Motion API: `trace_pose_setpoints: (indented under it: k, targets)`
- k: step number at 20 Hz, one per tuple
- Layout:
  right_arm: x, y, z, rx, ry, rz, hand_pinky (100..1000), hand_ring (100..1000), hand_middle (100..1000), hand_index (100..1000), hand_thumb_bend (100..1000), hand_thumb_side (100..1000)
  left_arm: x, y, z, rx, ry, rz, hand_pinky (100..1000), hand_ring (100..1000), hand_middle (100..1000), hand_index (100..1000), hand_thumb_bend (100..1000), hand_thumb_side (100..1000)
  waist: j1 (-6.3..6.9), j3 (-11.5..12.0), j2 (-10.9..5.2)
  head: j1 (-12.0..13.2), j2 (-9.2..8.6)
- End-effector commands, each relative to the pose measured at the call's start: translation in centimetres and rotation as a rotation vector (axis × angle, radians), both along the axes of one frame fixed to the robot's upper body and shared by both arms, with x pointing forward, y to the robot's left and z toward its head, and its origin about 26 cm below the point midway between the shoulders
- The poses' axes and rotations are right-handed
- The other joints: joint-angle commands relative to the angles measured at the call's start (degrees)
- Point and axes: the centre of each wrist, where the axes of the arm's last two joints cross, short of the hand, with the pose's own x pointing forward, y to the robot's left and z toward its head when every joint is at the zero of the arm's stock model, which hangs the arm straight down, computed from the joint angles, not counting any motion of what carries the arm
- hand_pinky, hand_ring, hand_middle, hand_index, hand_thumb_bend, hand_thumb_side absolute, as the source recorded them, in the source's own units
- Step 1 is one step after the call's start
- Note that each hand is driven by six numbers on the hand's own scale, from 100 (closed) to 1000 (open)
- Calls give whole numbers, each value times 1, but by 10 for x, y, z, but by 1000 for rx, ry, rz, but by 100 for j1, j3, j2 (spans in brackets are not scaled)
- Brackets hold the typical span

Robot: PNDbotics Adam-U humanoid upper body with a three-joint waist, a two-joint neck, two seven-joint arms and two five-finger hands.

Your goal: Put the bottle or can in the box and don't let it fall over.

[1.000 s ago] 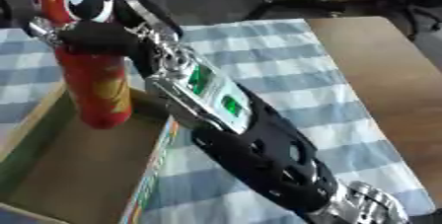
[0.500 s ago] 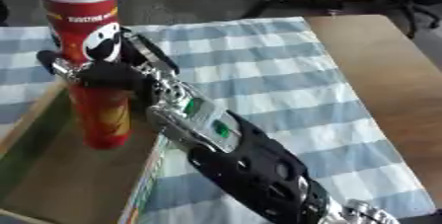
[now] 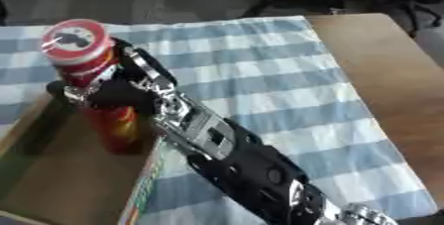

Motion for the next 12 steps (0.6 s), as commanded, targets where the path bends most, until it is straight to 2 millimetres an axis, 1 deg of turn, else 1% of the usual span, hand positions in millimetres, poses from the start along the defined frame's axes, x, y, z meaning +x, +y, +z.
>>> trace_pose_setpoints:
  k: [1, 2, 4, 5, 6, 7, 12]
  targets:
    - [1, 2, 8, -32, -49, -2, 943, 1000, 927, 899, 604, 130, -1, 3, 7, 26, -16, 8, 1000, 779, 886, 804, 390, 621, 44, -1, -70, -25, -70]
    - [2, 1, 8, -39, -55, -9, 943, 1000, 927, 899, 604, 130, -1, 3, 7, 26, -16, 8, 1000, 779, 886, 804, 390, 621, 44, -2, -71, -24, -71]
    - [1, 0, 14, -47, -76, -25, 949, 1000, 939, 917, 655, 189, -1, 3, 7, 27, -14, 7, 1000, 779, 887, 804, 391, 619, 41, -10, -75, -14, -73]
    - [0, -2, 19, -53, -89, -35, 948, 1000, 939, 917, 655, 189, -1, 3, 7, 27, -14, 7, 1000, 779, 887, 804, 391, 619, 38, -13, -78, -10, -73]
    - [-1, -3, 25, -53, -103, -46, 949, 1000, 944, 925, 687, 238, -1, 3, 7, 27, -13, 7, 1000, 779, 887, 804, 391, 619, 37, -20, -83, -2, -70]
    - [-3, -5, 32, -48, -113, -50, 948, 1000, 945, 927, 694, 253, -1, 3, 7, 28, -13, 6, 1000, 779, 887, 804, 391, 618, 37, -26, -88, 4, -70]
    - [-17, -17, 67, -21, -148, -33, 943, 1000, 950, 931, 717, 283, -2, 4, 6, 32, -9, 9, 1000, 779, 886, 803, 393, 615, 45, -65, -107, 20, -72]
